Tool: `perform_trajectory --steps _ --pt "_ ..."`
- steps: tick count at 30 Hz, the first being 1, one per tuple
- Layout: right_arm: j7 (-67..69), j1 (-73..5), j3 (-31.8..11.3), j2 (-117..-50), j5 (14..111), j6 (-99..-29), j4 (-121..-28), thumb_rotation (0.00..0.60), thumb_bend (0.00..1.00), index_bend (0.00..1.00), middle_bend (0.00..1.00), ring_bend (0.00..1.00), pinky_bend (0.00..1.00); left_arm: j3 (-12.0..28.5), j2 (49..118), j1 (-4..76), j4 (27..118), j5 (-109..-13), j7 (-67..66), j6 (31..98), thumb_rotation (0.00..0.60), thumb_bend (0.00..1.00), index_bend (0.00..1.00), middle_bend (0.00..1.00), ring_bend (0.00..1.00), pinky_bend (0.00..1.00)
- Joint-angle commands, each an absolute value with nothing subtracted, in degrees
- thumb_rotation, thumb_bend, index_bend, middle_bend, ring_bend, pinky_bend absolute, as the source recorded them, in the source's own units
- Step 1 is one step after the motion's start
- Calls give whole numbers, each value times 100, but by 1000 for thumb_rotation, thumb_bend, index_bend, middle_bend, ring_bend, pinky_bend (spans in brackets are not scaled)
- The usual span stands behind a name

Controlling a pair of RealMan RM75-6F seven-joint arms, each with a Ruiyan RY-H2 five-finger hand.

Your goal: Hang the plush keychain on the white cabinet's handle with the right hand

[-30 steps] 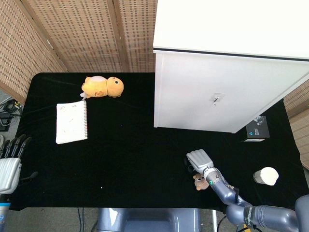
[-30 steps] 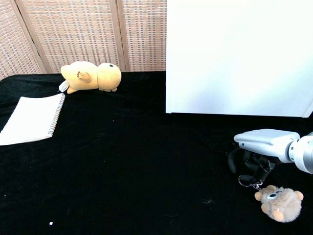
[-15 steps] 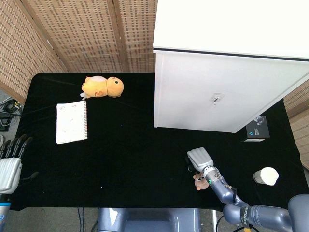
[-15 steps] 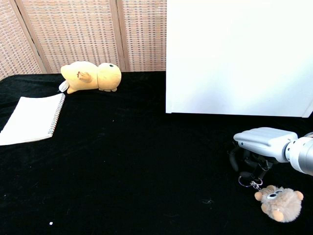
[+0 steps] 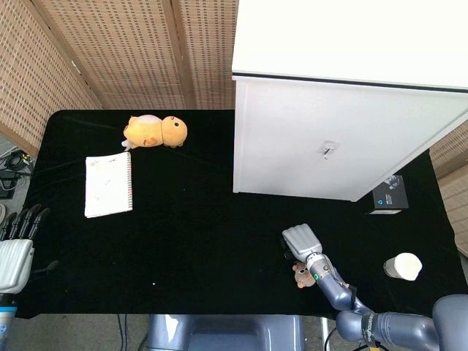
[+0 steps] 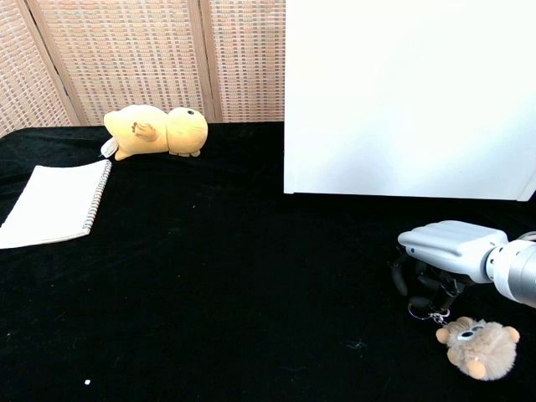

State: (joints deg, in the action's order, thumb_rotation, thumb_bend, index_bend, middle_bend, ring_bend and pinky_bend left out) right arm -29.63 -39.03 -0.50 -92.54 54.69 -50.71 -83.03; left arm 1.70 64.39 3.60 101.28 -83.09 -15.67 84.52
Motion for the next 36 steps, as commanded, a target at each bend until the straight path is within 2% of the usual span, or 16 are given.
perform_trajectory --steps 1,36 --pt "-2981 -3891 -34 -9282 5495 -5089 -8281 600 572 552 914 856 1000 161 6441 362 10130 -8318 -1580 8449 600 0 0 0 0 0" --pt "-3287 -3917 -19 -9467 5417 -5068 -8107 600 569 532 914 857 1000 145 6418 382 10156 -8306 -1563 8451 600 0 0 0 0 0"
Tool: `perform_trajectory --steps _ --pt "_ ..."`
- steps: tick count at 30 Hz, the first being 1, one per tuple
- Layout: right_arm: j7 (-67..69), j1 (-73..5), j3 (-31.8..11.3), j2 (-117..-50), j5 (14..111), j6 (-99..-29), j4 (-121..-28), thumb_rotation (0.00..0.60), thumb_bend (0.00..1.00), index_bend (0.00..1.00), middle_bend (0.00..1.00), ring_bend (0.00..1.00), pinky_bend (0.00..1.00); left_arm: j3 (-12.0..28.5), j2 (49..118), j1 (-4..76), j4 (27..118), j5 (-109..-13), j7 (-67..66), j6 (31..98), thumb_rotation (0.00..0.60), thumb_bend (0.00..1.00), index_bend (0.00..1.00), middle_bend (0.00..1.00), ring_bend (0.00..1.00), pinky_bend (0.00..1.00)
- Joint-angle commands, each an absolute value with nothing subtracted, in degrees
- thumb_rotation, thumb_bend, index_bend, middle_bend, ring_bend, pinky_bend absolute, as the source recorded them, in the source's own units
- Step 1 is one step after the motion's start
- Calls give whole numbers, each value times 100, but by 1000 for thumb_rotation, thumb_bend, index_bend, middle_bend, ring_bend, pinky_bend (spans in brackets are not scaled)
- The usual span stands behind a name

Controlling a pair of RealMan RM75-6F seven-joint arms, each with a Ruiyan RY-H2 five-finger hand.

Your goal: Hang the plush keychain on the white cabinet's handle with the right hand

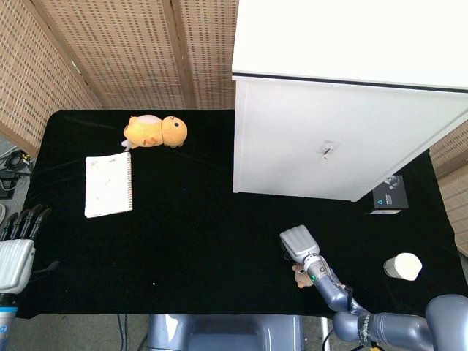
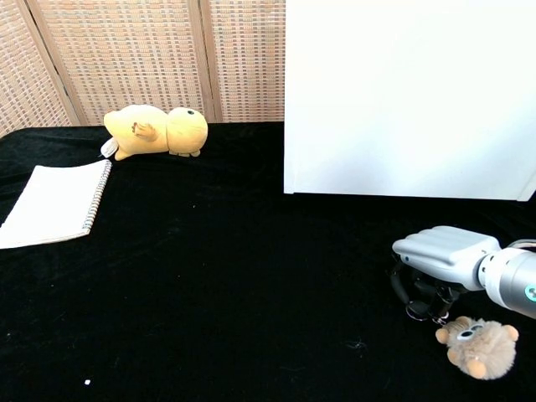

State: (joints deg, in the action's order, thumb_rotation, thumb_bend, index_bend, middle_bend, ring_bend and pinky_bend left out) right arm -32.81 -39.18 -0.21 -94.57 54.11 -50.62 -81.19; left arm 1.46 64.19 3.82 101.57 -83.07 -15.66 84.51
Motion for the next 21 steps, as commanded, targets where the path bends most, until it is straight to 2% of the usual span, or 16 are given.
perform_trajectory --steps 1,5,11,21 --pt "-3297 -3917 -18 -9486 5433 -5080 -8080 600 569 532 914 857 1000 144 6417 381 10153 -8304 -1559 8450 600 0 0 0 0 0" --pt "-3300 -3912 -19 -9519 5461 -5088 -8027 600 579 546 914 857 1000 145 6416 385 10151 -8304 -1556 8450 600 0 0 0 0 0" --pt "-3241 -3892 -29 -9507 5549 -5100 -8010 600 631 633 916 857 1000 142 6421 389 10143 -8300 -1558 8444 600 0 0 0 0 0" --pt "-2854 -3804 -104 -9383 5955 -5237 -8109 600 633 647 923 859 1000 136 6427 394 10150 -8292 -1568 8433 600 0 0 0 0 0"
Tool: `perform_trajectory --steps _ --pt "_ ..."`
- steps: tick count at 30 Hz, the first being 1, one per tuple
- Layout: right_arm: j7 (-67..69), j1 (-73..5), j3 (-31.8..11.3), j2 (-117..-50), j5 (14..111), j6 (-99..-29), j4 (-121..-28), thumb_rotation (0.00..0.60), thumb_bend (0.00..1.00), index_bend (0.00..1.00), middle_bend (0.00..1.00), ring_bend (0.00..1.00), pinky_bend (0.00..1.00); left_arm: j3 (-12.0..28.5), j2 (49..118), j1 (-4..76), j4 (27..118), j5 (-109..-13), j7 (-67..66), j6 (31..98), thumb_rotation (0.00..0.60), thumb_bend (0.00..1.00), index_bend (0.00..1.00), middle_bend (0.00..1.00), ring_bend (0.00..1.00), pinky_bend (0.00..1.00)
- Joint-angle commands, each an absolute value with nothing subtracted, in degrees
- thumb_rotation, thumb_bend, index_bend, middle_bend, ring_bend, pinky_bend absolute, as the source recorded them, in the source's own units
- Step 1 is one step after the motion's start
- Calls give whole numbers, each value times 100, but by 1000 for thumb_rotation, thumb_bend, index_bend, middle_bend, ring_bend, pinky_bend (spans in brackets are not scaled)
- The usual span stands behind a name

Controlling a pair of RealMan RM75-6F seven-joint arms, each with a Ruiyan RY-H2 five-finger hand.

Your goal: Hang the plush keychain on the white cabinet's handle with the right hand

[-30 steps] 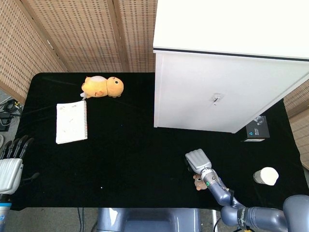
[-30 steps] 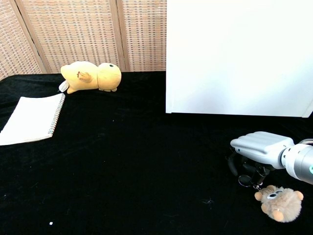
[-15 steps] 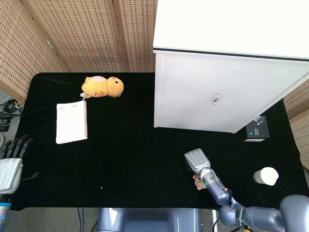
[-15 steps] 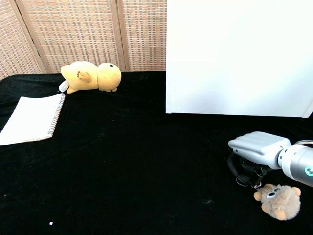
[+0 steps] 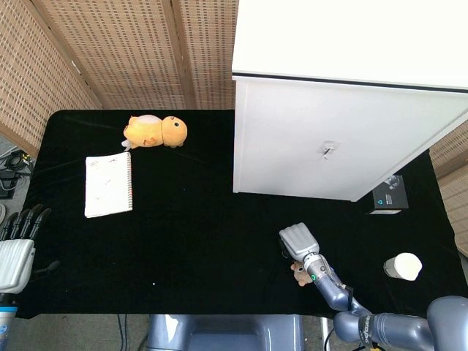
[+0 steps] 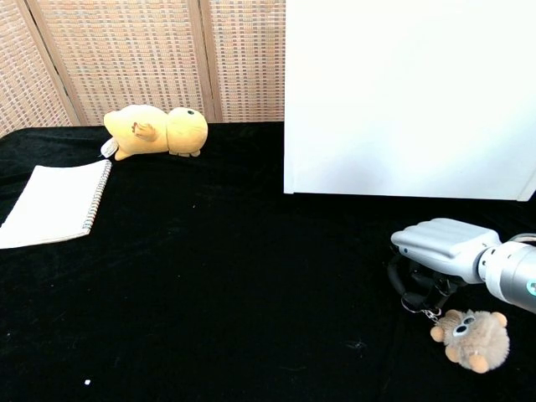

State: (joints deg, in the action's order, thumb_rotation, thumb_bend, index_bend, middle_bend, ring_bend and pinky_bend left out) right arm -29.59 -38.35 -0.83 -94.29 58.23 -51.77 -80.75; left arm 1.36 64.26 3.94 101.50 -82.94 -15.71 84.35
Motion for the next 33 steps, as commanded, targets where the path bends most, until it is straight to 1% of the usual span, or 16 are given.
perform_trajectory --steps 1,8,14,17,25,33 --pt "-2797 -3789 -106 -9363 6027 -5264 -8123 600 633 648 923 859 1000 135 6426 395 10149 -8292 -1569 8432 600 0 0 0 0 0" --pt "-2293 -3656 -124 -9182 6667 -5567 -8269 600 633 666 926 861 1000 124 6422 401 10151 -8299 -1551 8415 600 0 0 0 0 0" --pt "-1728 -3479 -126 -8832 7493 -6123 -8508 600 633 675 928 861 1000 109 6402 402 10167 -8325 -1518 8411 600 0 0 0 0 0" --pt "-1520 -3399 -151 -8666 7738 -6340 -8609 600 633 678 929 861 1000 92 6392 398 10174 -8347 -1503 8410 600 0 0 0 0 0" --pt "-1125 -3219 -334 -8241 8106 -6827 -8917 600 633 696 929 861 1000 68 6375 385 10186 -8402 -1475 8433 600 0 0 0 0 0" --pt "-1094 -3113 -645 -7839 8549 -7459 -9114 600 632 700 930 861 1000 68 6383 406 10175 -8365 -1476 8373 600 0 0 0 0 0"
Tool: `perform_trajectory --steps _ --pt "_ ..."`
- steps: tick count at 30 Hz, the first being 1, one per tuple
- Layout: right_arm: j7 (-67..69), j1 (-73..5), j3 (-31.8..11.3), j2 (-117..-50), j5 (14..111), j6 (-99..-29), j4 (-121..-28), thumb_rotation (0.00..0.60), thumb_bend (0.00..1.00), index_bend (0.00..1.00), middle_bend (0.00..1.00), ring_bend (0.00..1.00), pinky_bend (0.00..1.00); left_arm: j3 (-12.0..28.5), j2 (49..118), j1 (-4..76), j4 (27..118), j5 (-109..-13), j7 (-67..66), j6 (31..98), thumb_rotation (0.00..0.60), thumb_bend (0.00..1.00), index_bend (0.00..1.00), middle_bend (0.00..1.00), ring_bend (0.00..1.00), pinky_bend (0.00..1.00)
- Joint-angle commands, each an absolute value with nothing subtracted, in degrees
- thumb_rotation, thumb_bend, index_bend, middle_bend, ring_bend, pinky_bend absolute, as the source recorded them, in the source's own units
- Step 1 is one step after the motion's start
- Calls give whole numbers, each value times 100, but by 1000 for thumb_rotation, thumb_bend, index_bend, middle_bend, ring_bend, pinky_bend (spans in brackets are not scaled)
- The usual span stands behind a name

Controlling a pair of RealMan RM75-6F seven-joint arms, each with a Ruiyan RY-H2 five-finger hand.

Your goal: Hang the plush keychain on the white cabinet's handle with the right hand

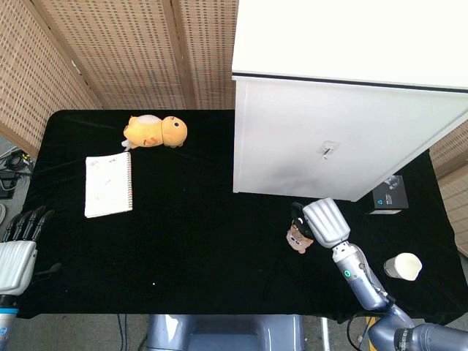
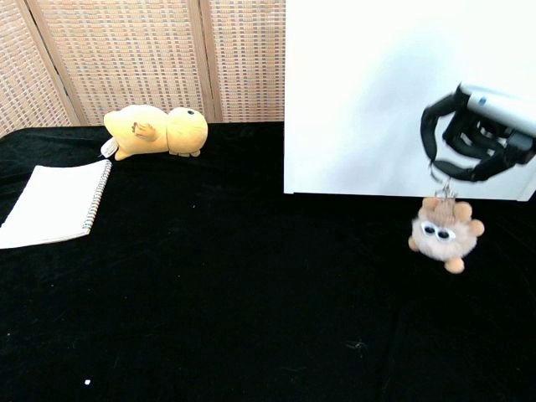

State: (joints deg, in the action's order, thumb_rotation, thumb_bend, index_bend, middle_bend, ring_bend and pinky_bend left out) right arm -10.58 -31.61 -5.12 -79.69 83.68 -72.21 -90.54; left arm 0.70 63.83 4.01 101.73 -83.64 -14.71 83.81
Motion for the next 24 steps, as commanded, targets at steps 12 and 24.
perform_trajectory --steps 12,24 --pt "-1339 -3051 -1019 -7313 9036 -8076 -9162 600 632 707 930 861 1000 47 6382 391 10199 -8418 -1480 8409 600 0 0 0 0 0" --pt "-1552 -3091 -1461 -6942 9040 -8324 -9253 600 632 709 930 861 1000 35 6372 391 10213 -8444 -1449 8404 600 0 0 0 0 0"
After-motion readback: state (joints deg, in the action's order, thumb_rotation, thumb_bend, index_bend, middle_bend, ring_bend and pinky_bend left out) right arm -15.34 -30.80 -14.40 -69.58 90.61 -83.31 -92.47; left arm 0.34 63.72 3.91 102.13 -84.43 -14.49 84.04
